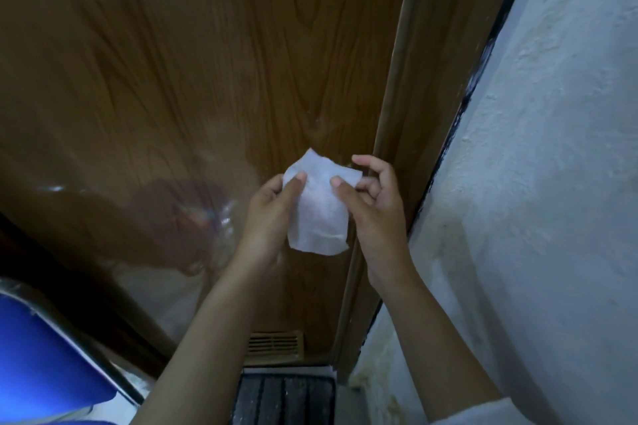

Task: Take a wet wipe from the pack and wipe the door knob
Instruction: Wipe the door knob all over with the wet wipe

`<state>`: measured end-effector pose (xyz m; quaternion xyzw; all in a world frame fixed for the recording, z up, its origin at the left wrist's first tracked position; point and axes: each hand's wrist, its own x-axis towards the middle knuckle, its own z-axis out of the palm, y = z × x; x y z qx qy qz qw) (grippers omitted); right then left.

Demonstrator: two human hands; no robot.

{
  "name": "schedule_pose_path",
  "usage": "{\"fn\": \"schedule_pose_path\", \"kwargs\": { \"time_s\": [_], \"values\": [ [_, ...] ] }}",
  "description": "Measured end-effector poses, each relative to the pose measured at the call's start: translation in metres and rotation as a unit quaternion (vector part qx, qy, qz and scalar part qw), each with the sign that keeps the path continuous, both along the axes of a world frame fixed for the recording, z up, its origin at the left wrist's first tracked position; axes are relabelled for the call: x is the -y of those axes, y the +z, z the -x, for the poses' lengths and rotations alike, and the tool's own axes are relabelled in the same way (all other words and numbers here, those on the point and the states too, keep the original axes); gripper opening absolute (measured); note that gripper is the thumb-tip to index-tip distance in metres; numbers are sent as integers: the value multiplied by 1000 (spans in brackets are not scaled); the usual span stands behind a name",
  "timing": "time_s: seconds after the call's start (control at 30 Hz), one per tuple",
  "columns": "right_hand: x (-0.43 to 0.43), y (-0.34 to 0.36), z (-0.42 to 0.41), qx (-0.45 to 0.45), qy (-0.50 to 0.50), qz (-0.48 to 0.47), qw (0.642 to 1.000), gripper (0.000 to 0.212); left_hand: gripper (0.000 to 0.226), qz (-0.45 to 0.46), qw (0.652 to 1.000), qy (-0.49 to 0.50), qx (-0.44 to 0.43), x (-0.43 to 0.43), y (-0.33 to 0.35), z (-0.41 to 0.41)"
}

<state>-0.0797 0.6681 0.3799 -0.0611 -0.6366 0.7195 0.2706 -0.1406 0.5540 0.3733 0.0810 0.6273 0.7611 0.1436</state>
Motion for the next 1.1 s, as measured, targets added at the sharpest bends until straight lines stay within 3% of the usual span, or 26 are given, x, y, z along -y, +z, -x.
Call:
{"fn": "schedule_pose_path", "kwargs": {
  "time_s": [0.1,0.17,0.27,0.4,0.63,0.77,0.9,1.0,1.1],
  "values": [
    [-1,-1,-1,35,80,-11,996,40,28,-80,996,-25,43,2,1,4],
    [-3,-2,-3,55,105,-18,993,36,31,-81,994,-52,44,5,0,5],
    [-7,-3,-3,70,61,-50,994,30,45,-22,995,-94,-2,7,-3,8],
    [-15,2,-3,77,13,-72,994,28,47,83,989,-50,-109,6,-8,9],
    [-30,8,-4,81,-48,-153,984,20,33,2,994,-29,-108,6,-9,13],
    [-33,14,-6,78,-51,-203,975,22,39,-36,995,-75,-57,3,-9,14],
    [-32,14,-7,74,-59,-180,979,17,41,-59,987,-142,-36,1,-5,16],
    [-31,15,-7,75,-46,-148,985,12,37,-38,981,-185,-52,0,5,22],
    [-26,11,-5,88,-108,-279,950,5,32,34,966,-237,-97,2,17,30]
  ]
}}
